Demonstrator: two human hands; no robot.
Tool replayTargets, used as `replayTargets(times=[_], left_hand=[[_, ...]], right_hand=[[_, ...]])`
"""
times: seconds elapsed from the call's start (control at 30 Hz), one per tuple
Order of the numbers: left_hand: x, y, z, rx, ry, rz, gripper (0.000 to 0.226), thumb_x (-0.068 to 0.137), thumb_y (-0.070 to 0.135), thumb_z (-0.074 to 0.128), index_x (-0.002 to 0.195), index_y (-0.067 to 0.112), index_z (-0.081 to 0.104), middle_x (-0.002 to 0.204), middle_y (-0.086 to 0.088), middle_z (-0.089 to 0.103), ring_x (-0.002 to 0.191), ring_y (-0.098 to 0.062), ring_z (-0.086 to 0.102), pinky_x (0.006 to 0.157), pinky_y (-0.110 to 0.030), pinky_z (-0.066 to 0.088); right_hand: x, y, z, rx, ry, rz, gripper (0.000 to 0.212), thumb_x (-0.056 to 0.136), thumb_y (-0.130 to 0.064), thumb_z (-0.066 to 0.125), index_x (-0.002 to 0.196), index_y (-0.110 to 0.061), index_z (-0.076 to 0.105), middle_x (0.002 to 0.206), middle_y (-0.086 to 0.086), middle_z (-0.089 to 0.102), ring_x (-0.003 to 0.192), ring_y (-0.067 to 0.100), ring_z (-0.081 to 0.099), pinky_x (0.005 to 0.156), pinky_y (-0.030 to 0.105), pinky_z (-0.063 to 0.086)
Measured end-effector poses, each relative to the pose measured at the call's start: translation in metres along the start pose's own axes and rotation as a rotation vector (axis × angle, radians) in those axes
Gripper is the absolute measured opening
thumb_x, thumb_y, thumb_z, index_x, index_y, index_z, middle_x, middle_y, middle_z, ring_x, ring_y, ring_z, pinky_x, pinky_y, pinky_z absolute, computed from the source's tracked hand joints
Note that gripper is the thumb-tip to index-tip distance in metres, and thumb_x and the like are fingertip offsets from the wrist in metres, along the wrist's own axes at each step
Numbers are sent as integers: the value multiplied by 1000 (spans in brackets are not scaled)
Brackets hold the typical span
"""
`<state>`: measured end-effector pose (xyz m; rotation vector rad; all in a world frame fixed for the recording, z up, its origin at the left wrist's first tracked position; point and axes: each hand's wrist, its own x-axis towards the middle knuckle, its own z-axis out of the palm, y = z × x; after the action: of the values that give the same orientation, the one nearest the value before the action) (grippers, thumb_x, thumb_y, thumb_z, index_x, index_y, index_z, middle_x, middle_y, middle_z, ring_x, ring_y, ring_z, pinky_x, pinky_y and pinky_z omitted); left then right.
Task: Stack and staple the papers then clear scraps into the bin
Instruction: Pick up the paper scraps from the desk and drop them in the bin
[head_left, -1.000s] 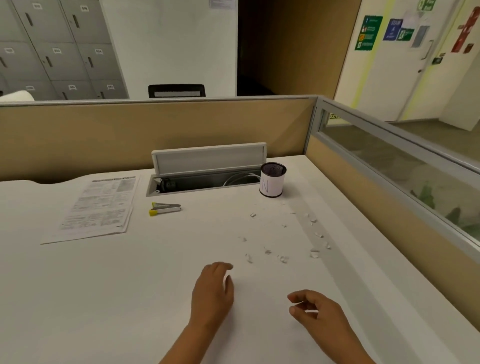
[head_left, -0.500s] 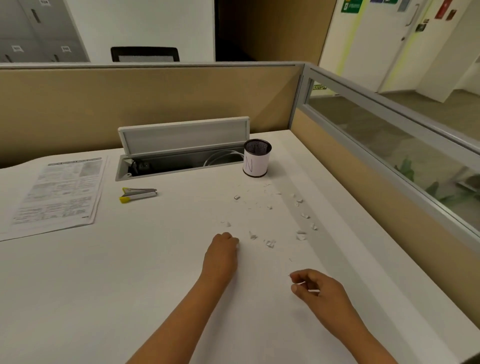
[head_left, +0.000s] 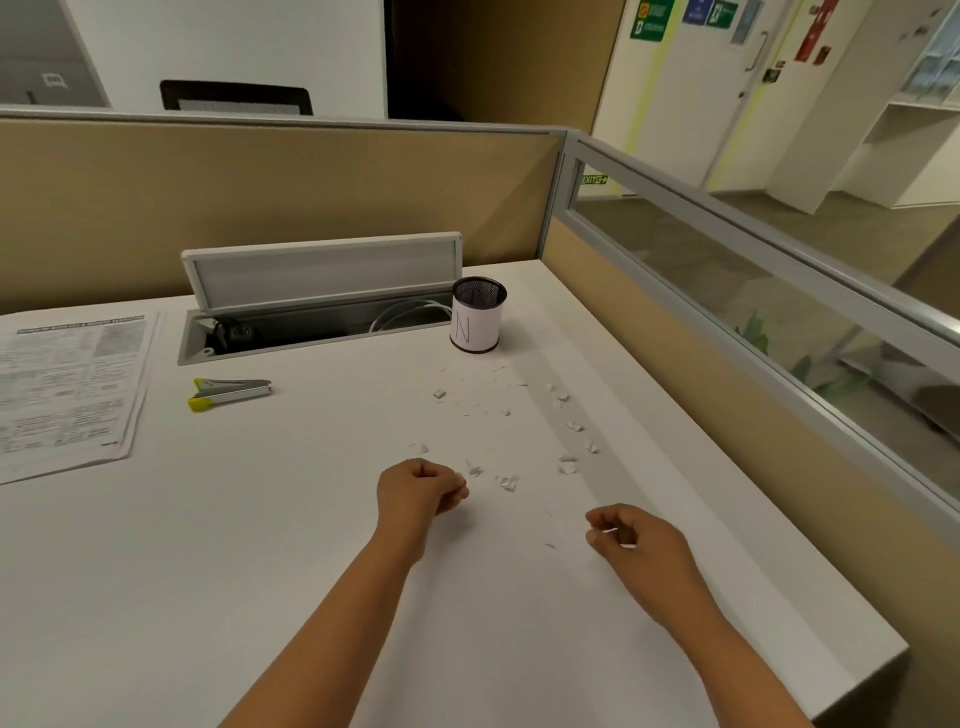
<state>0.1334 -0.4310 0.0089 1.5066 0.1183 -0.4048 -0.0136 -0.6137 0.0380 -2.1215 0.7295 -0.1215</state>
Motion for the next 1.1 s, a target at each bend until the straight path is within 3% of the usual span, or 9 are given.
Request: replayTargets(times=[0.2,0.3,0.43,0.53,0.63,0.77,0.87,0.97,1.1], left_hand=[[-4,2,9,-43,72,-58,9,71,-5,73,75,-6,65,64,-15,67,57,-21,65,54,-20,55],[-6,1,22,-142,161,-92,4,76,-9,65,79,-6,65,68,-19,69,61,-25,67,57,-22,58],[2,2,36,-151,272,-128,20,82,-16,47,79,-6,63,72,-22,67,64,-28,66,59,-25,59],[11,-5,51,64,405,-100,26,80,-15,42,82,-3,66,80,-19,65,67,-26,60,72,-31,55],[13,-16,65,402,451,-49,27,82,3,55,107,2,64,101,-17,68,88,-30,64,86,-38,52],[14,-19,79,662,428,3,38,83,21,63,117,5,58,106,-14,66,98,-28,61,80,-27,43],[17,-18,85,772,424,33,32,82,20,63,111,7,61,99,-12,66,91,-22,58,73,-23,35],[22,-17,85,850,420,95,5,84,10,54,86,10,59,80,-6,59,76,-19,52,55,-20,32],[28,-20,81,897,393,123,17,87,6,47,71,11,48,65,2,48,66,-17,48,51,-16,29]], right_hand=[[58,9,-13,-85,-1,-45,21,87,-15,63,108,-12,67,96,-2,64,82,12,57,75,17,39],[84,19,-19,-116,-81,-74,23,87,-16,63,110,-12,66,97,-3,62,83,12,57,77,20,41],[105,26,-16,-128,-174,-127,25,88,-14,61,112,-12,65,101,-2,63,84,11,57,79,18,41],[121,27,-15,-158,-253,-257,27,89,-14,57,114,-16,65,99,-4,60,83,8,54,78,15,38],[131,28,-13,-225,-316,-387,30,91,-18,55,121,-21,61,100,-7,54,91,6,54,81,12,35],[140,27,-7,-349,-364,-476,30,94,-25,50,122,-21,61,104,-5,51,103,12,57,80,13,35],[138,27,-2,-407,-353,-545,26,96,-25,47,114,-18,65,111,-1,59,99,13,60,79,18,42],[132,27,1,-408,-343,-554,21,96,-23,48,102,-13,66,105,1,62,91,14,59,77,19,41],[126,33,3,-377,-365,-520,16,96,-16,45,81,-18,50,102,-2,61,93,13,58,75,19,39]])
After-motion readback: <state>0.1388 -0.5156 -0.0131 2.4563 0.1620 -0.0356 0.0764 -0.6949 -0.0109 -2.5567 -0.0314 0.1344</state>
